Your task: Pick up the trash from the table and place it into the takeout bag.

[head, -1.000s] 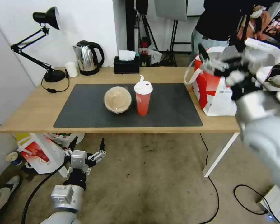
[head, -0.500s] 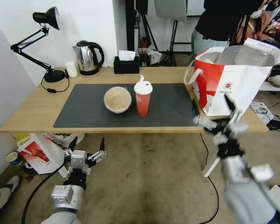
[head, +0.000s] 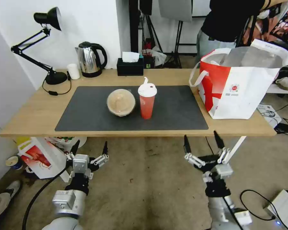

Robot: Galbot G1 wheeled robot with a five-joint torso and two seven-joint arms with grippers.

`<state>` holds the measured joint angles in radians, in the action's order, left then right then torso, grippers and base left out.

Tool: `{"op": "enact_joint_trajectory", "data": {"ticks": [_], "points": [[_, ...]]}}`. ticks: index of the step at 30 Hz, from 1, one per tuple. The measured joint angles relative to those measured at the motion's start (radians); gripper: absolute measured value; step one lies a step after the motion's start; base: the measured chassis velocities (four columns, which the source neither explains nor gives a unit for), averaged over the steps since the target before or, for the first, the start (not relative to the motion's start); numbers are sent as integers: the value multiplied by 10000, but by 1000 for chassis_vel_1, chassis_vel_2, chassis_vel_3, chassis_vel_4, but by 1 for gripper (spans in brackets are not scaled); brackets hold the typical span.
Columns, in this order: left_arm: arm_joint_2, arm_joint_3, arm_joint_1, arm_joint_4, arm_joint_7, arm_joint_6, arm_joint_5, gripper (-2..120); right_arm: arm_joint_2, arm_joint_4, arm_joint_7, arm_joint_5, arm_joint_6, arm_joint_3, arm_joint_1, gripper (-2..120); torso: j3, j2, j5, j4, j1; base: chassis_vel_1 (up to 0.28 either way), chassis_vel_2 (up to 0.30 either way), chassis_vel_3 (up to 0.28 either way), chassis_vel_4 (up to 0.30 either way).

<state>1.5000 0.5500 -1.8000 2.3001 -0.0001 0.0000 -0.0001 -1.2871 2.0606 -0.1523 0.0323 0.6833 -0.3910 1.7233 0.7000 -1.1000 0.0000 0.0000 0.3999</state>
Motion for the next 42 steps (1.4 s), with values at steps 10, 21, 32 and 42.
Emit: {"op": "enact_joint_trajectory", "data": {"ticks": [10, 21, 32, 42], "points": [[0, 0, 0, 0, 0, 0, 0, 100, -223, -1166, 165, -244, 819, 105, -212, 100, 0, 0, 0, 0, 0, 0, 0, 0, 0], [0, 0, 0, 0, 0, 0, 0, 100, -270, -1372, 186, -251, 793, 282, -394, 100, 0, 0, 0, 0, 1, 0, 0, 0, 0], [0, 0, 0, 0, 0, 0, 0, 100, -190, -1067, 232, -233, 577, 277, -478, 100, 0, 0, 0, 0, 0, 0, 0, 0, 0], [0, 0, 0, 0, 0, 0, 0, 100, -183, -952, 195, -197, 427, 270, -576, 100, 0, 0, 0, 0, 1, 0, 0, 0, 0]]}}
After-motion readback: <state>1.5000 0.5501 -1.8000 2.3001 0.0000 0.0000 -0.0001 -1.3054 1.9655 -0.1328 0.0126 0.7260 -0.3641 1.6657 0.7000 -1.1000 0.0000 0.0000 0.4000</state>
